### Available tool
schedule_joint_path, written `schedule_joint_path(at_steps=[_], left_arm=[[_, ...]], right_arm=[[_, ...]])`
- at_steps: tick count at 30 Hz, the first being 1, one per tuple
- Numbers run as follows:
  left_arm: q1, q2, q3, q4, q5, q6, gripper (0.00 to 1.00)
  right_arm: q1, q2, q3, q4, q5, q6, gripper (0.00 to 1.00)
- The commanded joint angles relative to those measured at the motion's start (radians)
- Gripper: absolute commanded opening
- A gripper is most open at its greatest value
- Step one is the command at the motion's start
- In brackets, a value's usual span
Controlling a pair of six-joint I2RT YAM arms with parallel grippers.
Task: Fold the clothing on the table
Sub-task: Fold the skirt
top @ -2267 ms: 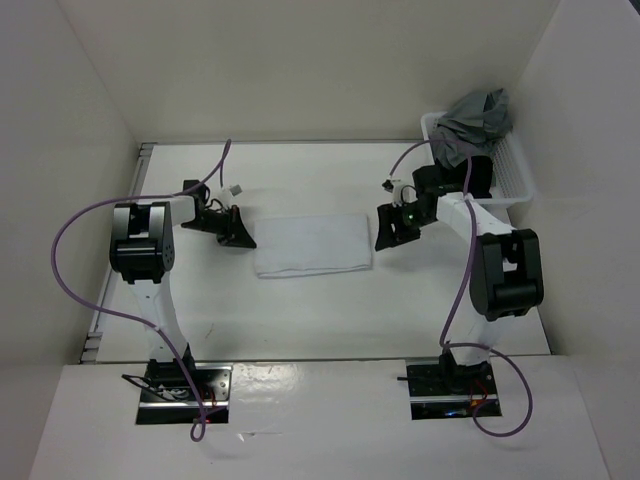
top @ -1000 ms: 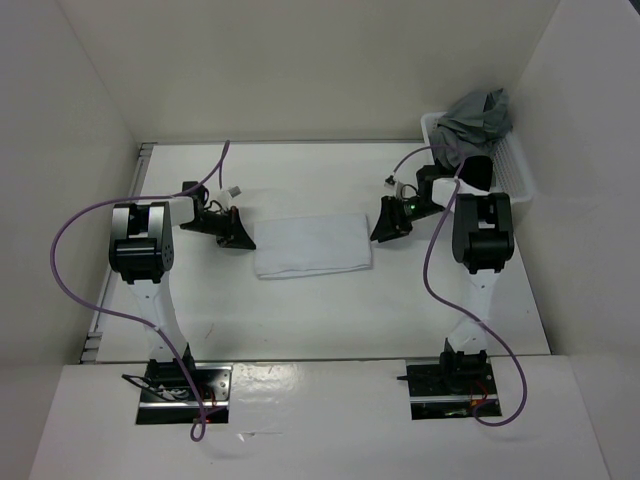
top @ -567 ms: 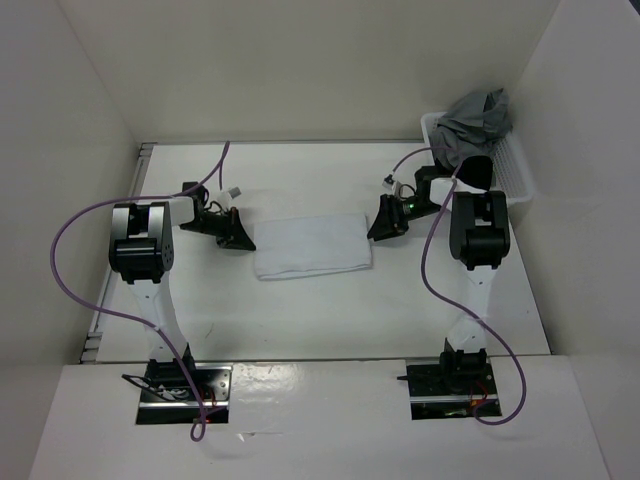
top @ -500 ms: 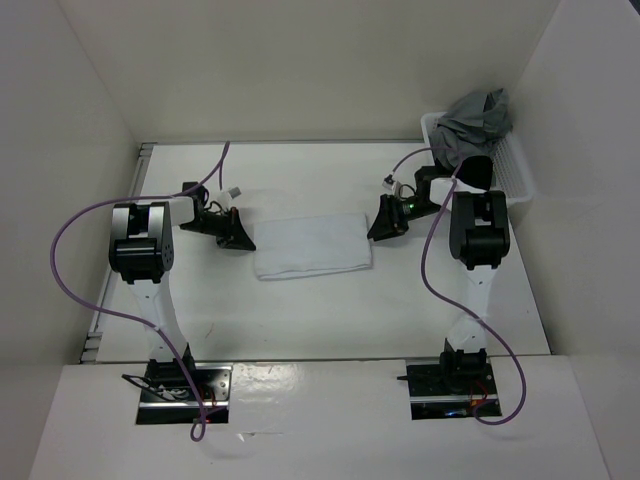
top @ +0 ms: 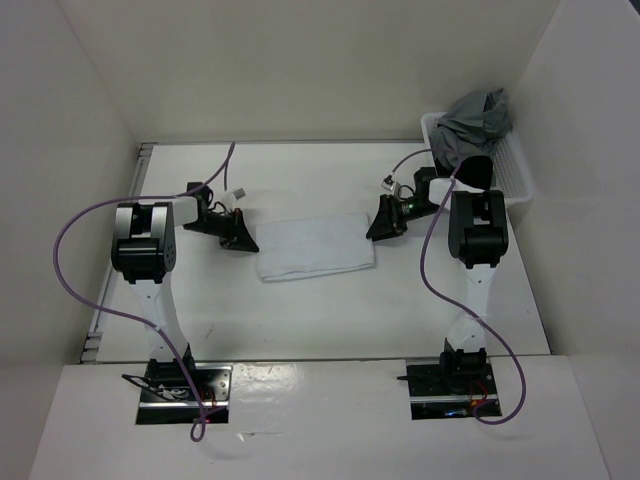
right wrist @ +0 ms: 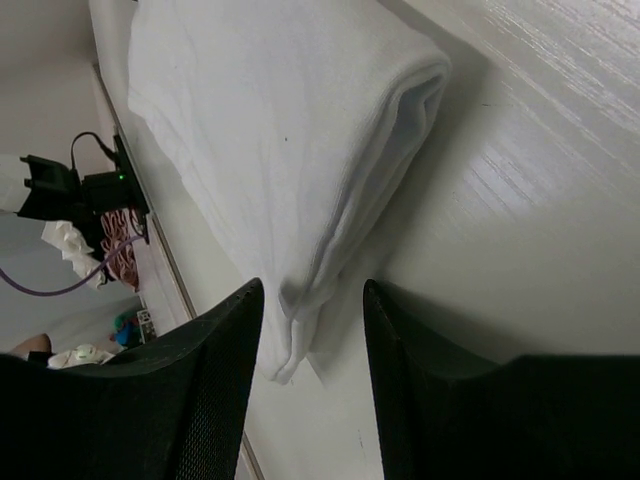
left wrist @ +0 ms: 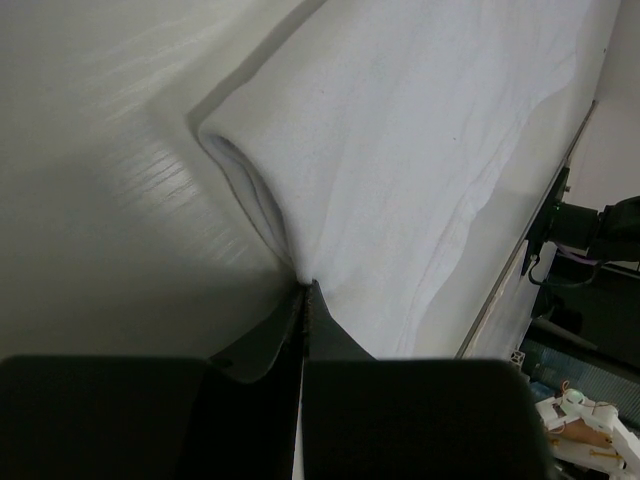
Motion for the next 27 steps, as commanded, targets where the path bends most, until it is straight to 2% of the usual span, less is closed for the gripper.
schedule_joint_path(at_steps=[1,19,25,27], left_arm=[[-0.017,0.036,0.005,-0.008,-0.066,0.056,0.0],[-0.045,0.054,0.024,0.001,-0.066,0.056,0.0],[-0.054,0.054,0.033,0.001,-0.066,0.056,0.0],[-0.054,0.054,0.033,0.001,-0.066,0.056,0.0]], right_arm=[[0.007,0.063,0.008,0.035,0.122,-0.039,0.51],[0.007,0.063,-0.001,0.045,0.122,-0.039,0.47],[0.007,0.063,-0.001,0.045,0.122,-0.03,0.39],[0.007,0.063,-0.001,0.045,0.122,-0.03,0.32]])
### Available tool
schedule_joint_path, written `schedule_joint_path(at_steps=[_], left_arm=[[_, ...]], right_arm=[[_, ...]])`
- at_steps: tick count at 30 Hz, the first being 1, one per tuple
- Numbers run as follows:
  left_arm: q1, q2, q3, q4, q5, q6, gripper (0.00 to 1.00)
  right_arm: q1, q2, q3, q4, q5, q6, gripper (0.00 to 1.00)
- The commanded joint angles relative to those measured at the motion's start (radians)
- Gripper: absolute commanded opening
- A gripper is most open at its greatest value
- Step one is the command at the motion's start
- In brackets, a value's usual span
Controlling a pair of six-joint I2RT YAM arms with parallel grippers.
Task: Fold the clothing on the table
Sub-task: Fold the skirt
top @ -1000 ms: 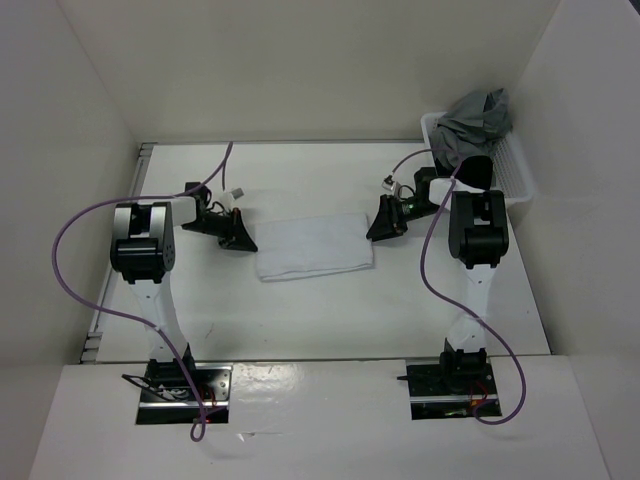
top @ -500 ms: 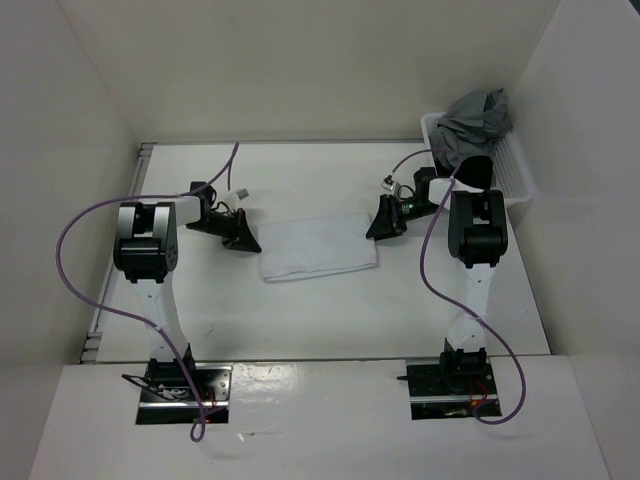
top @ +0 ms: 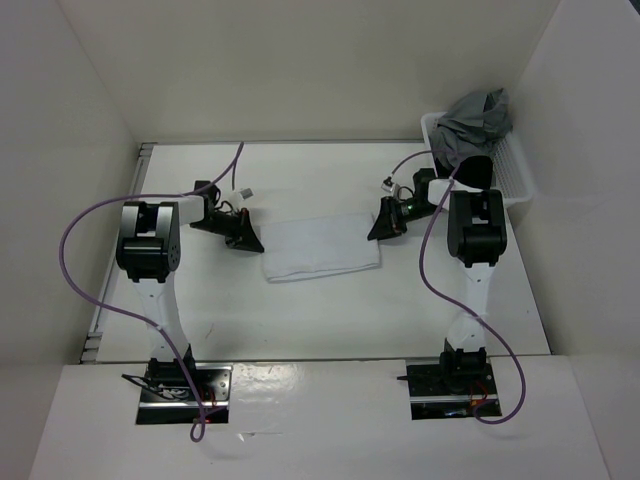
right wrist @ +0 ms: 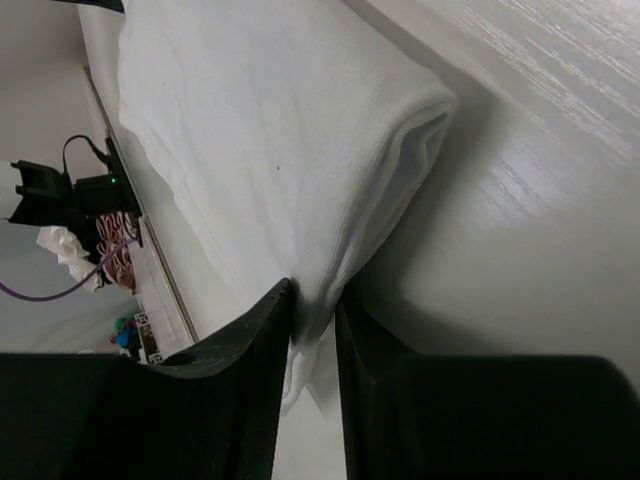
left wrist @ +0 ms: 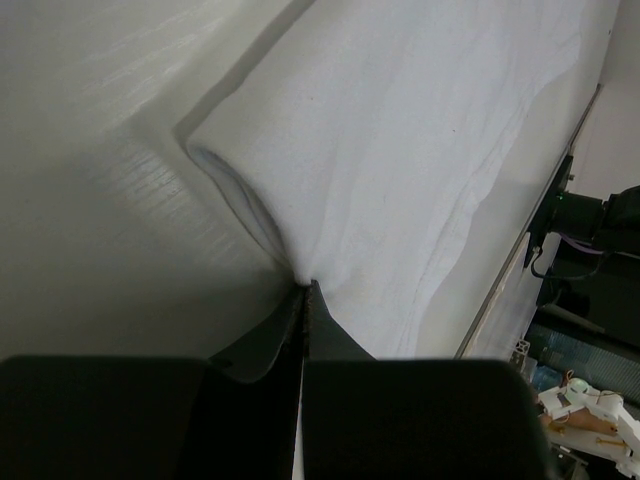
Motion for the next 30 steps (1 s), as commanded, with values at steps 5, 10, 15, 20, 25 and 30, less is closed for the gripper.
schedule_joint_path(at_steps=[5,10,15,20,25,30], left_arm=[[-0.011,0.05,0.008,0.01,-0.058,0.055,0.0],[-0.02,0.05,0.008,0.01,-0.058,0.055,0.0],[-0.029,0.05,0.008,0.019,-0.058,0.046,0.0],[-0.048,0.059,0.017,0.028,-0.04,0.026,0.0],[-0.066,0.068,0.027,0.039,-0.03,-0.004,0.0],[-0.104,0.068,0.047,0.05,-0.021,-0.027,0.0]], right_arm=[[0.007,0.046,-0.017,0.039,0.116,-0.036,0.06],[0.007,0.005,-0.017,0.039,0.145,-0.016,0.0],[0.007,-0.065,-0.008,0.026,0.233,0.008,0.0],[0.007,-0.174,0.001,0.005,0.313,0.041,0.0],[0.026,-0.237,0.052,-0.041,0.388,0.041,0.0],[0.062,-0.273,0.086,-0.098,0.483,0.041,0.0]])
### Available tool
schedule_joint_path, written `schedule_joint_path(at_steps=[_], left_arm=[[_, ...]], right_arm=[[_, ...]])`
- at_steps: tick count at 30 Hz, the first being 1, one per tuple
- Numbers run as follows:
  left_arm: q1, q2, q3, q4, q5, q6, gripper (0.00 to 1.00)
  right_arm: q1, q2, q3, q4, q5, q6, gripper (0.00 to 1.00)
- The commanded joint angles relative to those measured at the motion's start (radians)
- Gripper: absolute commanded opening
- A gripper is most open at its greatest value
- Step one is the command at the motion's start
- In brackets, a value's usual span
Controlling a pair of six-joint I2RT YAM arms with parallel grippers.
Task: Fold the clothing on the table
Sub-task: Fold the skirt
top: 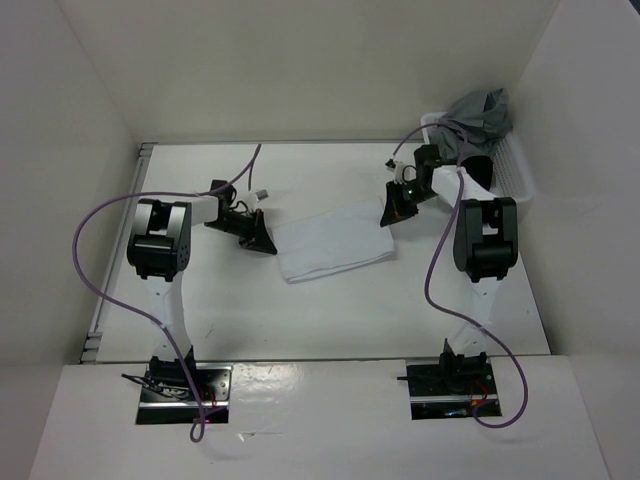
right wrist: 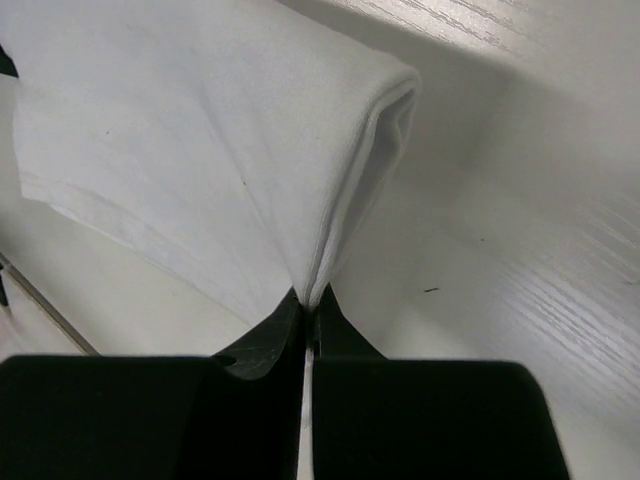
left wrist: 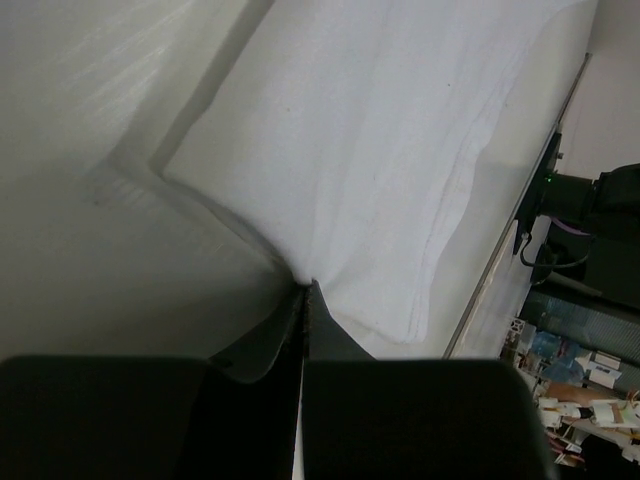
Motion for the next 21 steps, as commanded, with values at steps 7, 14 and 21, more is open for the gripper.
schedule_joint_path(at_steps=[7,14,21], left_arm=[[-0.047,0.044,0.027,0.065,-0.058,-0.037,0.0],[-0.047,0.044,0.027,0.074,-0.058,-0.047,0.0],[-0.047,0.044,0.018,0.084,-0.058,-0.056,0.0]], right_arm=[[0.113,-0.085,0.117,-0.124,0.172,0.001,0.0],[0.194,-0.076,0.21,-0.203,0.209,0.001,0.0],[0.265,-0.044,0.242,-0.213,0.218,0.001,0.0]])
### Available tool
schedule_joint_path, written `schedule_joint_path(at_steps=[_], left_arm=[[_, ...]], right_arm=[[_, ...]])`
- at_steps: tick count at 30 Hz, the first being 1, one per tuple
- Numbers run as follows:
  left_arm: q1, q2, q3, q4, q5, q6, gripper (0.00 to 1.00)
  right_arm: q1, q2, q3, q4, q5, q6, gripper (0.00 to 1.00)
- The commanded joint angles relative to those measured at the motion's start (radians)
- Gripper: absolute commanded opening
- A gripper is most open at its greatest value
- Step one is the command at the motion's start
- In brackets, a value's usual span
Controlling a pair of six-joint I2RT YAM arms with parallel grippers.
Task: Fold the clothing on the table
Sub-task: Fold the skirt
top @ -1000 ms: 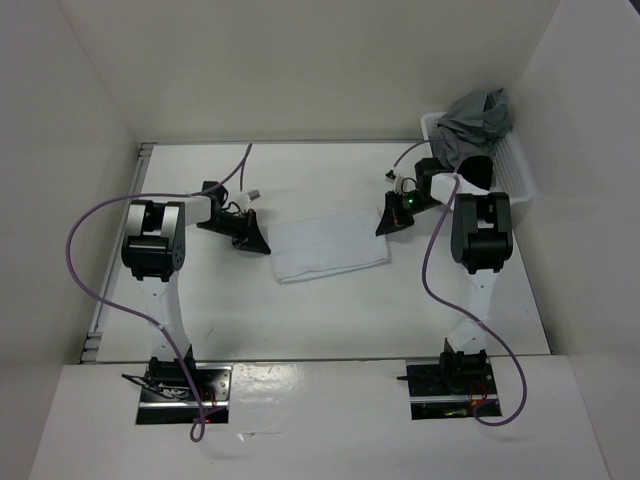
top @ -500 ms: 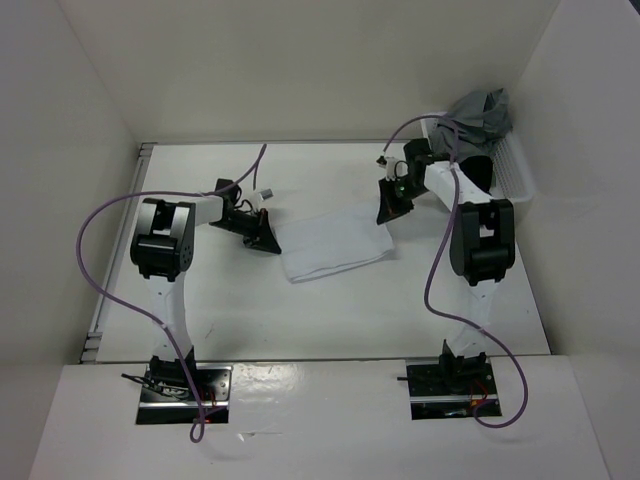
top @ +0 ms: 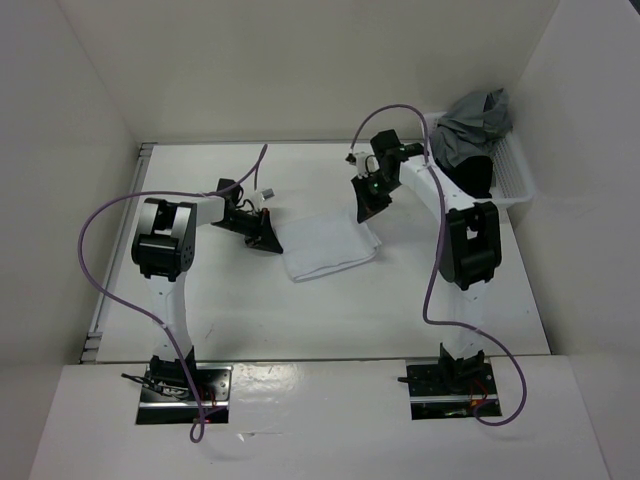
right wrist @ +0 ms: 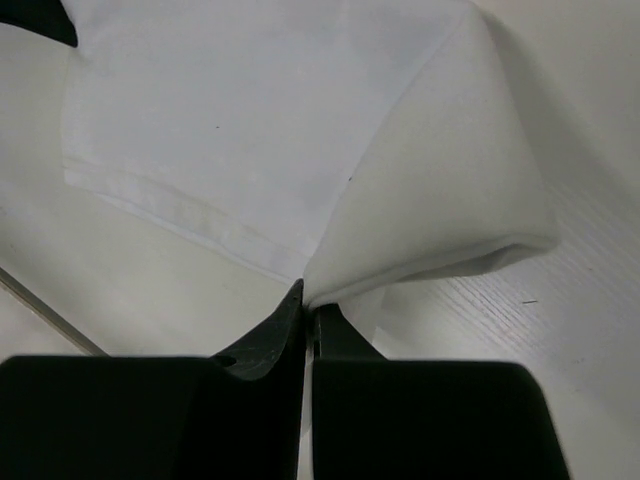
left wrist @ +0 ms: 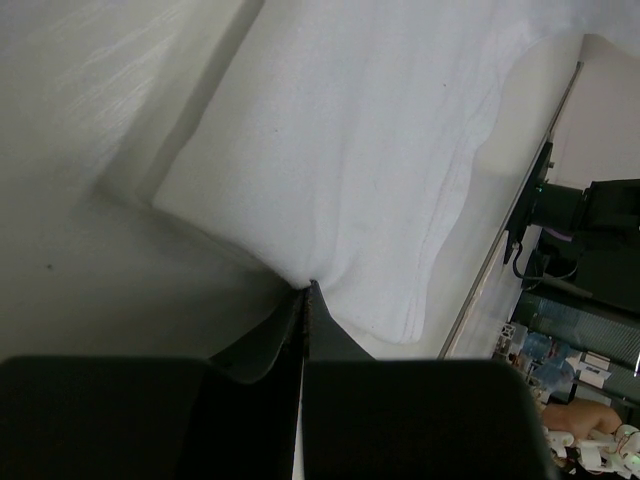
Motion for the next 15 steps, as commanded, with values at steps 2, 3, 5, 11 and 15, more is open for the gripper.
schedule_joint_path(at_steps=[2,3,5,11,15], left_arm=[[-0.005,0.033,0.003,0.035,-0.055,0.019,0.0],[-0.005,0.033,0.003,0.035,-0.055,0.019,0.0],[-0.005,0.033,0.003,0.035,-0.055,0.019,0.0],[-0.014,0.033,0.003,0.044,-0.055,0.019,0.0],[-0.014,0.033,0.003,0.044,-0.064,0.019,0.0]], right_arm=[[0.056,-0.001,0.055,-0.045,0.009,0.001,0.0],[0.065,0.01,0.064,-0.045,0.009,0.001,0.0],[0.093,0.022,0.078,-0.045,0.009,0.001,0.0],[0.151,0.082,0.155,-0.066,-0.002,0.001,0.0],[0.171,0.113,0.198,-0.075,-0.002,0.001,0.0]])
